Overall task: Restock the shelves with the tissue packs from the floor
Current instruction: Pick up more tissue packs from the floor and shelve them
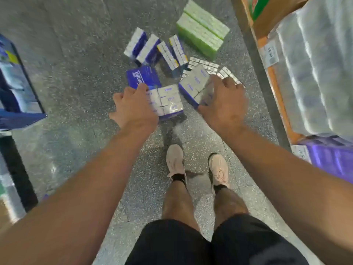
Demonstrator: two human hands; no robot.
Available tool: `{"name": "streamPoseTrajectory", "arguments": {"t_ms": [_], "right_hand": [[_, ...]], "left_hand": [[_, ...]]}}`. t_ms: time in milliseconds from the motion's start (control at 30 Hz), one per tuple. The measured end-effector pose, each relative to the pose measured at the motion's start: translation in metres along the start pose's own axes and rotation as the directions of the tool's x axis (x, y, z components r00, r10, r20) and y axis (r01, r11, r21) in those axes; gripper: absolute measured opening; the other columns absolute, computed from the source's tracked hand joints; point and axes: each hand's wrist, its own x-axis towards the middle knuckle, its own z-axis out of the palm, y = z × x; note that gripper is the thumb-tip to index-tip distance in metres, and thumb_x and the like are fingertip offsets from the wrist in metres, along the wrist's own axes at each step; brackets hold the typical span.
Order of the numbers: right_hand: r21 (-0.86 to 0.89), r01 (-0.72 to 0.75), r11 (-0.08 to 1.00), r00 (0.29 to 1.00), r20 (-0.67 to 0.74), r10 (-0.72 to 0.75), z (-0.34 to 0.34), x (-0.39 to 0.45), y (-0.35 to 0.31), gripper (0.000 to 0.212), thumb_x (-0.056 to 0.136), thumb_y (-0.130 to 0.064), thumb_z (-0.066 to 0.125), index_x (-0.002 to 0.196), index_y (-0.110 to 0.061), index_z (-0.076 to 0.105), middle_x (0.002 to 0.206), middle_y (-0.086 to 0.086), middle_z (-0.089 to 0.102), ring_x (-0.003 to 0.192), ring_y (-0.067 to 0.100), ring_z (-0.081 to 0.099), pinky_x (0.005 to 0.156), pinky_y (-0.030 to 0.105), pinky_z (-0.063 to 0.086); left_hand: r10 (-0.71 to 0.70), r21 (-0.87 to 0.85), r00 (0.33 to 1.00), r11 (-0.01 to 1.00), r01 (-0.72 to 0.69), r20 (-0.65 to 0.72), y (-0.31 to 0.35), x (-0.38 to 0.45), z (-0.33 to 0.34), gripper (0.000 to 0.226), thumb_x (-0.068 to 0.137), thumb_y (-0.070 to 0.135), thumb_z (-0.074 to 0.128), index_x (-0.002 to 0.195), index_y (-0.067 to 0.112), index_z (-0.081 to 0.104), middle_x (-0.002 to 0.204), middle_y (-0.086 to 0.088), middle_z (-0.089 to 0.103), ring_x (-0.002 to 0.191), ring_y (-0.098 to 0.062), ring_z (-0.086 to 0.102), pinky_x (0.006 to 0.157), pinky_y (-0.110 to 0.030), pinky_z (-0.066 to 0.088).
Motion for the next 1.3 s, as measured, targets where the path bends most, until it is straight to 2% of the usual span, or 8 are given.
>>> {"name": "streamPoseTrajectory", "arguments": {"t_ms": [133, 300, 467, 600, 767, 867, 1067, 1300], "right_hand": [[-0.027, 0.237, 0.971, 0.970, -0.048, -0.238, -0.078, -0.026, -0.066, 0.074, 0.070, -0.043, 0.074, 0.135, -0.029, 0.043, 0.124, 0.004, 0.052, 0.110, 0.034, 0.051, 0.086, 0.045, 0.049], [-0.070, 0.587, 0.806, 0.802, -0.087, -0.591, -0.160, -0.094, -0.178, 0.081, 0.068, -0.050, 0.078, 0.138, -0.028, 0.043, 0.124, 0.007, 0.051, 0.110, 0.036, 0.050, 0.081, 0.042, 0.046], [-0.071, 0.864, 0.499, 0.498, -0.033, -0.867, -0.206, -0.209, -0.299, 0.081, 0.069, -0.046, 0.077, 0.139, -0.029, 0.041, 0.127, 0.003, 0.050, 0.114, 0.034, 0.045, 0.086, 0.045, 0.049], [-0.163, 0.977, 0.138, 0.138, -0.011, -0.990, -0.212, -0.327, -0.393, 0.086, 0.075, -0.042, 0.070, 0.149, -0.031, 0.026, 0.126, 0.001, 0.055, 0.111, 0.033, 0.051, 0.083, 0.044, 0.048], [-0.191, 0.953, -0.235, -0.236, 0.013, -0.972, -0.189, -0.484, -0.496, 0.081, 0.068, -0.032, 0.074, 0.143, -0.031, 0.043, 0.120, -0.001, 0.064, 0.104, 0.033, 0.056, 0.077, 0.042, 0.042], [-0.192, 0.900, -0.391, -0.400, -0.007, -0.916, -0.169, -0.574, -0.551, 0.070, 0.063, -0.030, 0.077, 0.129, -0.032, 0.055, 0.117, -0.002, 0.064, 0.103, 0.032, 0.057, 0.079, 0.044, 0.042], [-0.215, 0.788, -0.576, -0.609, -0.145, -0.780, -0.123, -0.731, -0.645, 0.076, 0.057, -0.027, 0.085, 0.127, -0.026, 0.058, 0.123, 0.003, 0.062, 0.104, 0.034, 0.055, 0.077, 0.042, 0.040], [-0.213, 0.699, -0.682, -0.715, -0.225, -0.662, -0.079, -0.841, -0.746, 0.087, 0.052, -0.013, 0.084, 0.133, -0.023, 0.053, 0.132, 0.007, 0.057, 0.114, 0.034, 0.050, 0.086, 0.047, 0.040]], "left_hand": [[-0.083, -0.115, 0.974, 0.992, 0.059, -0.209, -0.049, -0.054, -0.087, 0.070, 0.061, 0.027, 0.075, 0.123, 0.036, 0.044, 0.121, -0.002, 0.056, 0.117, -0.030, 0.048, 0.091, -0.047, 0.042], [-0.331, -0.274, 0.844, 0.934, 0.229, -0.421, -0.132, -0.167, -0.179, 0.065, 0.061, 0.035, 0.072, 0.119, 0.035, 0.046, 0.111, 0.000, 0.060, 0.108, -0.030, 0.054, 0.077, -0.035, 0.035], [-0.634, -0.489, 0.612, 0.766, 0.416, -0.473, -0.227, -0.312, -0.258, 0.069, 0.058, 0.017, 0.078, 0.123, 0.026, 0.056, 0.108, -0.008, 0.062, 0.105, -0.033, 0.055, 0.089, -0.037, 0.040], [-0.758, -0.519, 0.380, 0.644, 0.562, -0.529, -0.330, -0.429, -0.281, 0.066, 0.057, 0.019, 0.074, 0.119, 0.025, 0.056, 0.107, -0.013, 0.063, 0.102, -0.038, 0.057, 0.085, -0.041, 0.045], [-0.818, -0.578, 0.114, 0.490, 0.653, -0.564, -0.448, -0.569, -0.286, 0.058, 0.062, 0.014, 0.076, 0.118, 0.020, 0.060, 0.104, -0.016, 0.064, 0.100, -0.039, 0.058, 0.086, -0.041, 0.042], [-0.800, -0.553, 0.028, 0.439, 0.708, -0.599, -0.515, -0.640, -0.279, 0.051, 0.059, 0.013, 0.075, 0.108, 0.015, 0.064, 0.093, -0.016, 0.067, 0.093, -0.038, 0.060, 0.082, -0.040, 0.043], [-0.820, -0.626, -0.158, 0.279, 0.728, -0.550, -0.622, -0.752, -0.261, 0.054, 0.058, 0.027, 0.064, 0.112, 0.027, 0.057, 0.103, -0.007, 0.062, 0.103, -0.038, 0.055, 0.078, -0.044, 0.048], [-0.744, -0.696, -0.318, 0.264, 0.668, -0.587, -0.725, -0.799, -0.270, 0.060, 0.060, 0.006, 0.069, 0.116, 0.024, 0.058, 0.111, -0.009, 0.059, 0.109, -0.037, 0.046, 0.083, -0.044, 0.044]]}}
